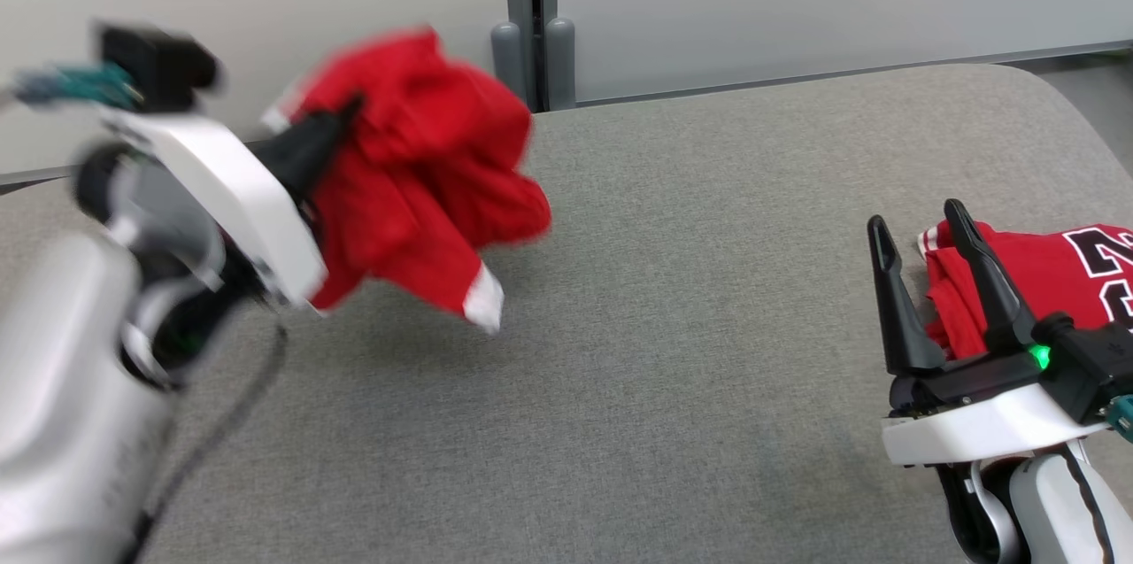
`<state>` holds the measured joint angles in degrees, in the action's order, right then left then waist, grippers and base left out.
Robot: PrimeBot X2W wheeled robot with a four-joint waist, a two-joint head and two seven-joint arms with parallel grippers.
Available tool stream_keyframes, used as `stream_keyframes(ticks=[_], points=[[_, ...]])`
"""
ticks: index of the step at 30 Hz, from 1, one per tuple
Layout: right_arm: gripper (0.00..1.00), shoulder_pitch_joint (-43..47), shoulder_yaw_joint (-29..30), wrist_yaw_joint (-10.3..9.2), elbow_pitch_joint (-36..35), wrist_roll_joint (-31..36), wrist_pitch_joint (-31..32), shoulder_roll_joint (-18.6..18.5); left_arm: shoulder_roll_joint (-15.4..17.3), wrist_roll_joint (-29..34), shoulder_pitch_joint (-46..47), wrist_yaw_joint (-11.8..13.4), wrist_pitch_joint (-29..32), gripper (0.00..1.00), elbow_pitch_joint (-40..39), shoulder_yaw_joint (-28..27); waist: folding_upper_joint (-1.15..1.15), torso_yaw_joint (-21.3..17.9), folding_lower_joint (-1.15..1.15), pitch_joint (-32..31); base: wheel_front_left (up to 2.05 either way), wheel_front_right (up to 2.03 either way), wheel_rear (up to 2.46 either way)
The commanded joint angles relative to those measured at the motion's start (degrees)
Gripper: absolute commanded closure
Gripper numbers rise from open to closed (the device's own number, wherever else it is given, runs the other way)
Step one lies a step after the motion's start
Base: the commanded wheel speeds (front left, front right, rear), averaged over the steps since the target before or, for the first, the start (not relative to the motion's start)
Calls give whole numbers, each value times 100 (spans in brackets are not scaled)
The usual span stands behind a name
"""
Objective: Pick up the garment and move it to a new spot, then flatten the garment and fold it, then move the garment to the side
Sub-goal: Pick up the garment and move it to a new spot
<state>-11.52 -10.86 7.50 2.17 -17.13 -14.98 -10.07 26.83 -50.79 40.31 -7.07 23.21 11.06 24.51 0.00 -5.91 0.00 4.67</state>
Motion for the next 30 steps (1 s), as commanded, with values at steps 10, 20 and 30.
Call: stream_keyframes(ticks=[10, 20, 30], points=[[0, 241, 149, -1, 24, -20, -28, -84, -430, 167, -1783, 318, -599, 100, -313, 564, 0, -75, 0, -9, 0, 0, 0], [0, 291, 21, -1, 169, -34, -28, -149, -929, 218, -2212, 200, -1349, 0, 566, 790, 0, 65, 0, -174, 0, 0, 0], [0, 437, 34, -1, 181, -21, -28, -176, -377, 572, -2218, 565, -1762, 0, -133, 430, 0, 200, 0, -332, 0, 0, 0]])
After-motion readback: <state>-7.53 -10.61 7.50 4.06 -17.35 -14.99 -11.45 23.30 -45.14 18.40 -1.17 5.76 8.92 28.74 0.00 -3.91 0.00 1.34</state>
